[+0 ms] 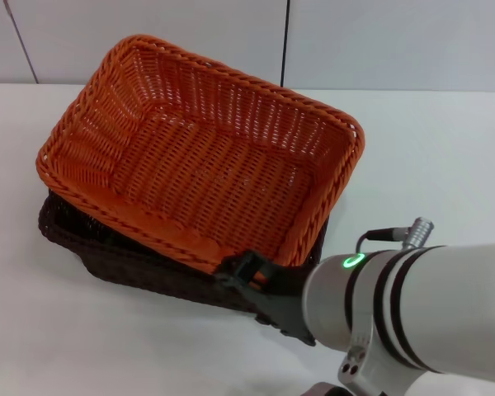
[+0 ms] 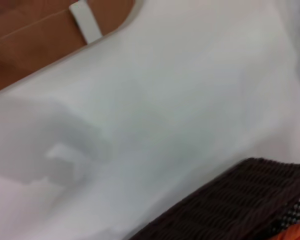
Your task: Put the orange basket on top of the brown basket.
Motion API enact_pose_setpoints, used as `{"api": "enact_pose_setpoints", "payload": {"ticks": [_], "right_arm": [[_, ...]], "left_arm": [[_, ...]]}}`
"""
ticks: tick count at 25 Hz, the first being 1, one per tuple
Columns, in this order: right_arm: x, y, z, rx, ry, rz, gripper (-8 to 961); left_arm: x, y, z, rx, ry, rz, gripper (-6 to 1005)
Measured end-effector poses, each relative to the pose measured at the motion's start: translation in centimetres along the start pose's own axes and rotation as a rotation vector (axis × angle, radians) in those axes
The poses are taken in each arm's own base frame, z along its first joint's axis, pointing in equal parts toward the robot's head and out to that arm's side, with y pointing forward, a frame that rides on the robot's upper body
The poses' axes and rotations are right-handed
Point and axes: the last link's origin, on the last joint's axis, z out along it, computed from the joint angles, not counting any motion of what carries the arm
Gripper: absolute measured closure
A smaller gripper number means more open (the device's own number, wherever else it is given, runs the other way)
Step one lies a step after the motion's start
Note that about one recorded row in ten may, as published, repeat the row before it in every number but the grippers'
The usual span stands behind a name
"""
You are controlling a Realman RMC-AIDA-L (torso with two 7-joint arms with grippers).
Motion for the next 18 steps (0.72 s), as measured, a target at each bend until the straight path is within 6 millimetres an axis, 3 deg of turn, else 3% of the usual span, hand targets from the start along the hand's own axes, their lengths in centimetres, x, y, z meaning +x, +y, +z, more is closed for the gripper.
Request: {"api": "enact_pose_setpoints", "payload": {"ticks": [9, 18], "right_arm": [[-0.3, -1.3, 0.2, 0.104, -0.029, 0.01, 352], [1.9, -3.7, 0.3, 0.32, -0.044, 0.124, 352]], "left_arm": [[-0.1, -0.1, -0.1, 0.001, -0.001, 0.0, 195], [-0.3, -0.7, -0.3, 0.027, -0.003, -0.013, 195]]}}
